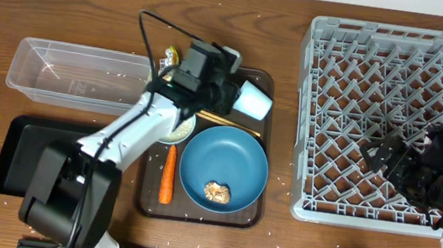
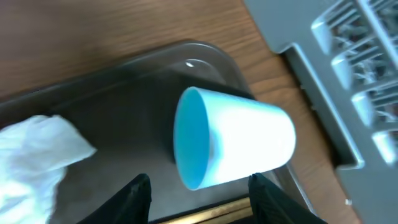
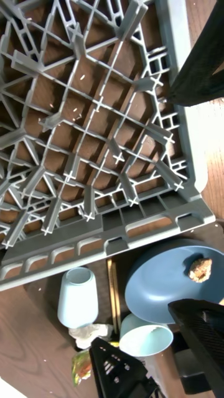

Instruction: Sort waste into correct bins and load items into the dishwasher rack

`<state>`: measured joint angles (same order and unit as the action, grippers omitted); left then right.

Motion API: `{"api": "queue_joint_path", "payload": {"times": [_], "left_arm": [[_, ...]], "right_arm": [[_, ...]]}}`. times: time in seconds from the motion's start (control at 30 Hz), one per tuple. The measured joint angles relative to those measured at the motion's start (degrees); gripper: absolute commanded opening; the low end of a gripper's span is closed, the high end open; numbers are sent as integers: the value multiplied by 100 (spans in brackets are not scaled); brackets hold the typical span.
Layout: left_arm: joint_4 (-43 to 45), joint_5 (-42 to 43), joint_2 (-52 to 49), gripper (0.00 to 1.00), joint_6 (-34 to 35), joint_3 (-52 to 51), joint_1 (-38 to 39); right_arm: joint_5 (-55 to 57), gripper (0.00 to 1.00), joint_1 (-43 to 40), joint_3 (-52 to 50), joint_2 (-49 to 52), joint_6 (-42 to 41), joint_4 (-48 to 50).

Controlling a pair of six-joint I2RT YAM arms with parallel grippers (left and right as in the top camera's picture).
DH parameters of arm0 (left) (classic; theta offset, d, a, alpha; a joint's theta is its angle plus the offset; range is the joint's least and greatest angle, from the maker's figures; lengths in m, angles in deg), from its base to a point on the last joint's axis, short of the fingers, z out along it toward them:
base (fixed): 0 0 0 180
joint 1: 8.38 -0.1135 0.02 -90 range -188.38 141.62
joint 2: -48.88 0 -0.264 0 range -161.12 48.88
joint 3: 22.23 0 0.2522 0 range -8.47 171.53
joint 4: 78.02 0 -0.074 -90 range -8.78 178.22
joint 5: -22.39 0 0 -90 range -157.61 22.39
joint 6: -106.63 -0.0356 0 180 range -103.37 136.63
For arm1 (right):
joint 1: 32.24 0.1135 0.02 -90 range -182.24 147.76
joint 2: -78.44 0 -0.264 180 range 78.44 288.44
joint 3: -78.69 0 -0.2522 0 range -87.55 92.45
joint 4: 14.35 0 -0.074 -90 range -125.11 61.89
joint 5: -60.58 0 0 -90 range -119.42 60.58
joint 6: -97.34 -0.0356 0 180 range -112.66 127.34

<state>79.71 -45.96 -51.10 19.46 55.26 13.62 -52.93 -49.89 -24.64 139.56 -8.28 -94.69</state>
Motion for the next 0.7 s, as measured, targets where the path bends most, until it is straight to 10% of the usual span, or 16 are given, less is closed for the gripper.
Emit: {"api": "queue_joint_path", "payload": {"times": [0.7], "left_arm": [[313, 1460, -667, 49, -186, 0, -160]], "right_arm": [[0, 92, 2, 0, 0, 98, -114]]}}
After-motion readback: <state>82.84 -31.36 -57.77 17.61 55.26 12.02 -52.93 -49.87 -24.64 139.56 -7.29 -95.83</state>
